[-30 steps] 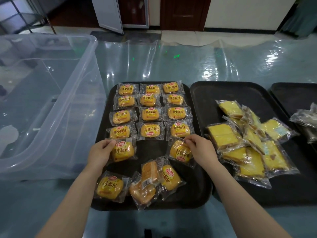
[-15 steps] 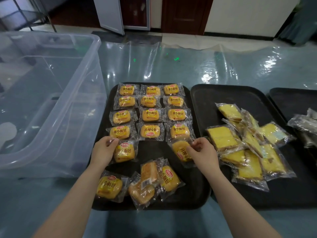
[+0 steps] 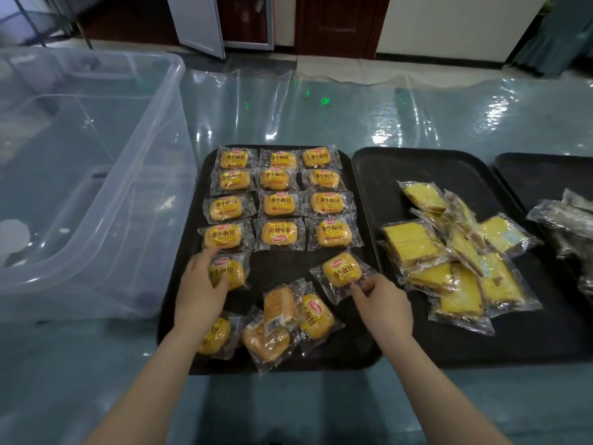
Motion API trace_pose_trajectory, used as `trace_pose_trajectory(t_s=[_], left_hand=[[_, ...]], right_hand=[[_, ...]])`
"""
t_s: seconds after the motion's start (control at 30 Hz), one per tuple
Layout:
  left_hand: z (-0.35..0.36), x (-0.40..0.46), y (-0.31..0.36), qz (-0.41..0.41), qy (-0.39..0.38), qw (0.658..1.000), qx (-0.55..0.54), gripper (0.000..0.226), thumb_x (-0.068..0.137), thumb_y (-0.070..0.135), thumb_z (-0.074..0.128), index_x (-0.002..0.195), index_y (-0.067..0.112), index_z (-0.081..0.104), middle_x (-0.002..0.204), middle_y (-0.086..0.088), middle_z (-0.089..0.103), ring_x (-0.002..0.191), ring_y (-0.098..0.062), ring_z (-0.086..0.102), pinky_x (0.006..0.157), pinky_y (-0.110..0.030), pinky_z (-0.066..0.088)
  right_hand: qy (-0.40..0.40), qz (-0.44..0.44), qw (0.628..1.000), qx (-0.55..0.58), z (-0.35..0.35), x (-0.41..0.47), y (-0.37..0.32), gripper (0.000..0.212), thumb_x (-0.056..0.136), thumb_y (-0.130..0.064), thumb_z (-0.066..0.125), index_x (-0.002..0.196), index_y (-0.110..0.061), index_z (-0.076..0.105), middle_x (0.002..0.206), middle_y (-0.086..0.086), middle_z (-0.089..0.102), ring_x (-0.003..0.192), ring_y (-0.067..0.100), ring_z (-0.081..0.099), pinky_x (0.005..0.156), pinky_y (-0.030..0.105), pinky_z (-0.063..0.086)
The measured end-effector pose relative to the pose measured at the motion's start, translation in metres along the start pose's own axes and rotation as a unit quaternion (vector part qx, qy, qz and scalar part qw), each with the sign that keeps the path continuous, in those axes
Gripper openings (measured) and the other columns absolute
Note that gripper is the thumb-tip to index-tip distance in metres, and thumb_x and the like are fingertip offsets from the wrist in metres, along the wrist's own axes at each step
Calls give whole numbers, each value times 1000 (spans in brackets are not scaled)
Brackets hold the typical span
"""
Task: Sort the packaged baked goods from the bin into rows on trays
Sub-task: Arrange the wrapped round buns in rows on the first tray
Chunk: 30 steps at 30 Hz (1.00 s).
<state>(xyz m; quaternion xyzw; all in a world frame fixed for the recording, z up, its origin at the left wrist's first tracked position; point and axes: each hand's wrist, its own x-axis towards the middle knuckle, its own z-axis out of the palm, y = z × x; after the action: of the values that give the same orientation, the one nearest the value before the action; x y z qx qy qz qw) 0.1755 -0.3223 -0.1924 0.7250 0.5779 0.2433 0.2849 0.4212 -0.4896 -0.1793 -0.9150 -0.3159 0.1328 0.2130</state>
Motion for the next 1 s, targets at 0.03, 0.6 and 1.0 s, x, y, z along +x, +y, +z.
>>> trace_pose_trajectory(t_s=[0.03, 0.6, 1.0], left_hand=[[2, -8, -1, 28, -25, 999, 15, 55, 88, 21, 61, 137, 33, 39, 144, 6, 40, 129, -14, 40, 100, -36, 40], [9, -25, -16, 96, -166, 960, 206, 79, 91, 51, 45, 147, 39, -10, 154, 9, -23, 140, -11, -20, 113, -43, 11], [-14, -57, -48, 57, -127, 983, 121, 76, 90, 47, 53, 151, 31, 10, 159, 7, 4, 144, -11, 6, 114, -34, 15]], right_hand=[[22, -41, 999, -12, 0, 0, 0, 14, 88, -37, 63, 82, -27, 55, 76, -11, 58, 70, 9, 56, 53, 24, 38], [-97, -216, 949, -208, 21, 10, -5, 58, 97, -29, 43, 150, -36, 21, 159, 0, 12, 140, 29, 14, 109, 44, 28], [-229, -96, 963, 104, 26, -28, -67, 65, 81, -43, 71, 135, -24, 41, 93, -11, 65, 85, 8, 62, 69, 26, 52]])
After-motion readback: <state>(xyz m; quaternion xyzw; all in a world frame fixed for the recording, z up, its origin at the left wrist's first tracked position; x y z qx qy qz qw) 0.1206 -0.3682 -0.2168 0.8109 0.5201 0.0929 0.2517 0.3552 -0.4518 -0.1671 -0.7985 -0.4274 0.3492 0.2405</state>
